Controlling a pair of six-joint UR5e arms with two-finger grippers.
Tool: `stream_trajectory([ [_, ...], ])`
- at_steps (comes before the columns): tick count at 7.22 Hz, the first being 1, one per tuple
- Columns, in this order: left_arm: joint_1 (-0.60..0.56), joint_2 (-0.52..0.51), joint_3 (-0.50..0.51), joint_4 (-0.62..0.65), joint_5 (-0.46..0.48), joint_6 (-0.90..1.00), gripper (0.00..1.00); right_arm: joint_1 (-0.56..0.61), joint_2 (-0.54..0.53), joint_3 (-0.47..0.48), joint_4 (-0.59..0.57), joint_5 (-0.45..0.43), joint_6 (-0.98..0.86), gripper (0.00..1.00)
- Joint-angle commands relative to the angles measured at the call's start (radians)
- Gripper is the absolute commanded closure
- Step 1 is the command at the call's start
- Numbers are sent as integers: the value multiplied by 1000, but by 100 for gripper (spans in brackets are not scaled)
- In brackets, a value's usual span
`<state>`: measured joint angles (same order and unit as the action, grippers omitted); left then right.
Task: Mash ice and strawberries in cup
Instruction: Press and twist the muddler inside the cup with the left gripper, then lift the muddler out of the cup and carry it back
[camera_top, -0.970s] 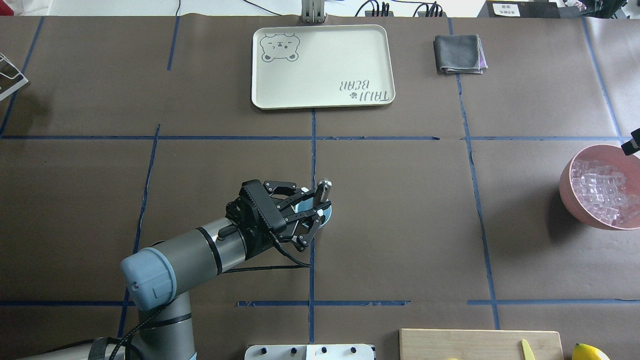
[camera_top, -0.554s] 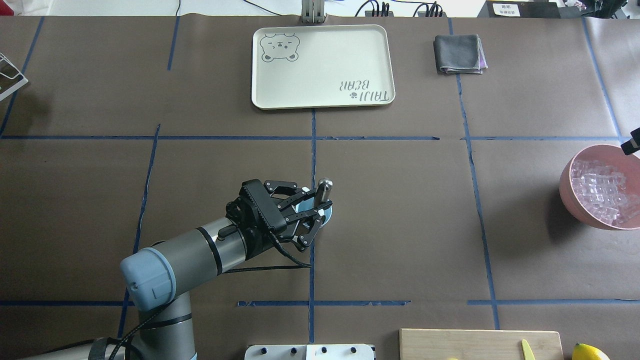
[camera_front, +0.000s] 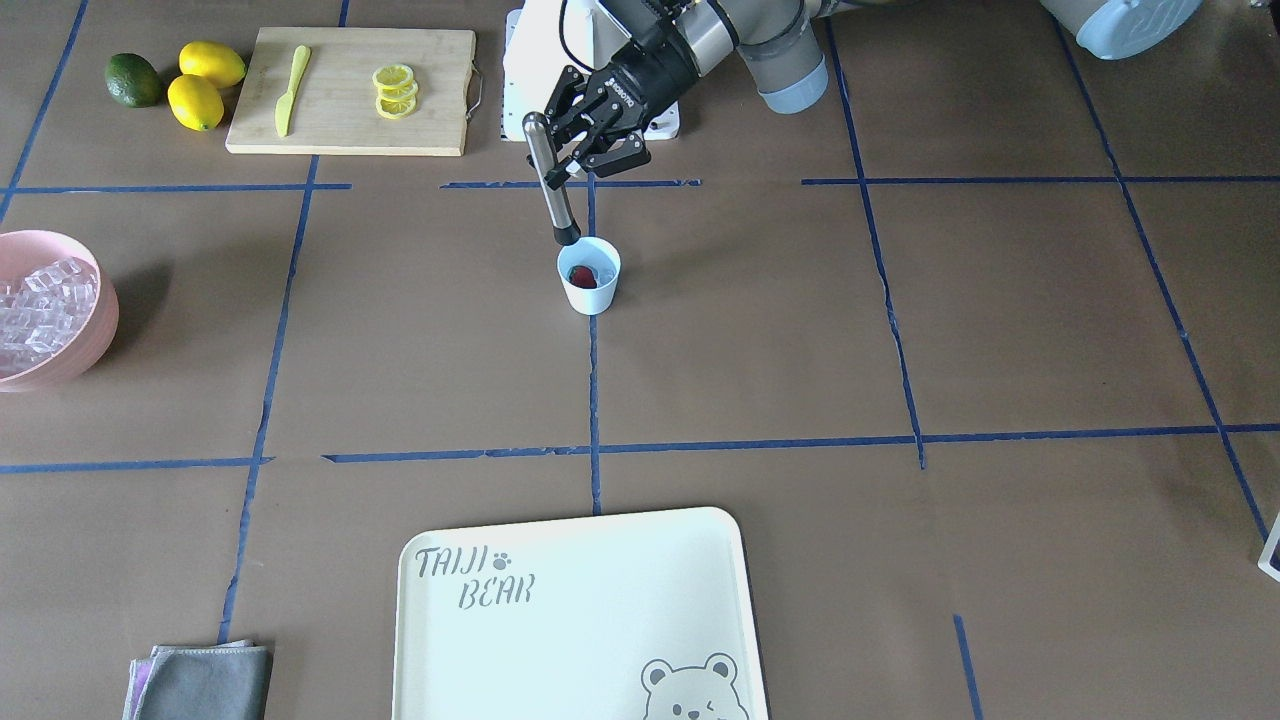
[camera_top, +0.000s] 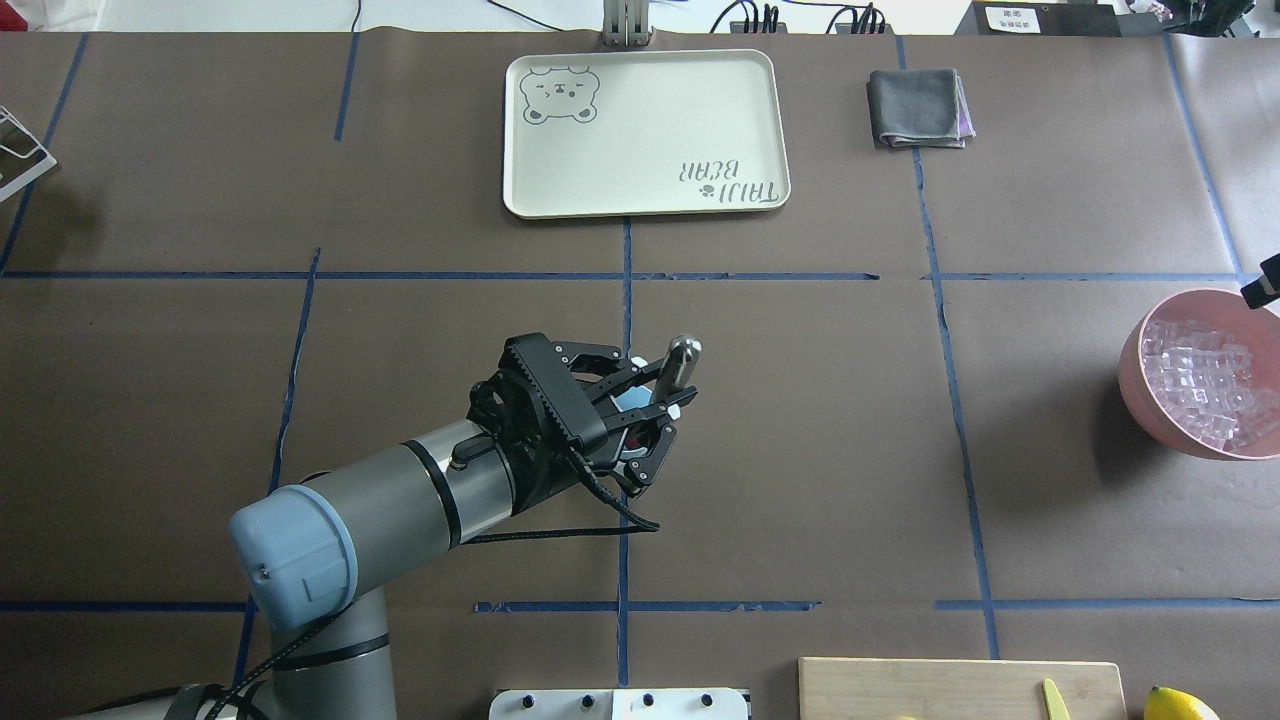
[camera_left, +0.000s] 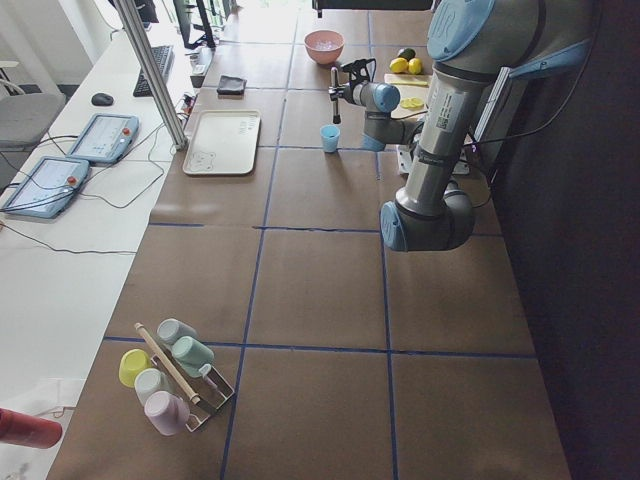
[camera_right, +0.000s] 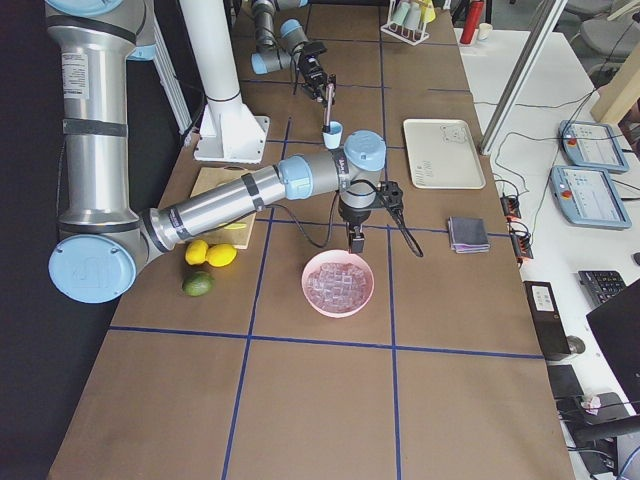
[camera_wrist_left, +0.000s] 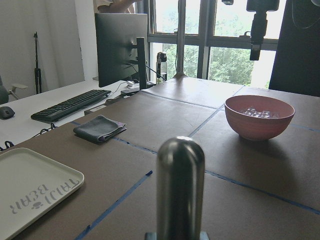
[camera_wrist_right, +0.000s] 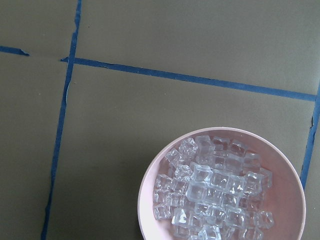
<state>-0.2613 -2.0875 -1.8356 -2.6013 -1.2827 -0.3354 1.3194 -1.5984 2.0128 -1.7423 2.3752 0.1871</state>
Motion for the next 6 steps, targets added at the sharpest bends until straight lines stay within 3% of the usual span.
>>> stream_trajectory([
  [1,-15,1,-116,208,3,-58,100,0,0,1,1,-1,0,0],
  [2,-35,-5,-128,295,2,-62,100,1,0,3,3,-1,0,0],
  [4,-82,-3,-247,559,-6,-202,100,0,0,0,3,-1,0,0],
  [6,-137,12,-293,836,-9,-305,100,1,-5,1,3,-2,0,0],
])
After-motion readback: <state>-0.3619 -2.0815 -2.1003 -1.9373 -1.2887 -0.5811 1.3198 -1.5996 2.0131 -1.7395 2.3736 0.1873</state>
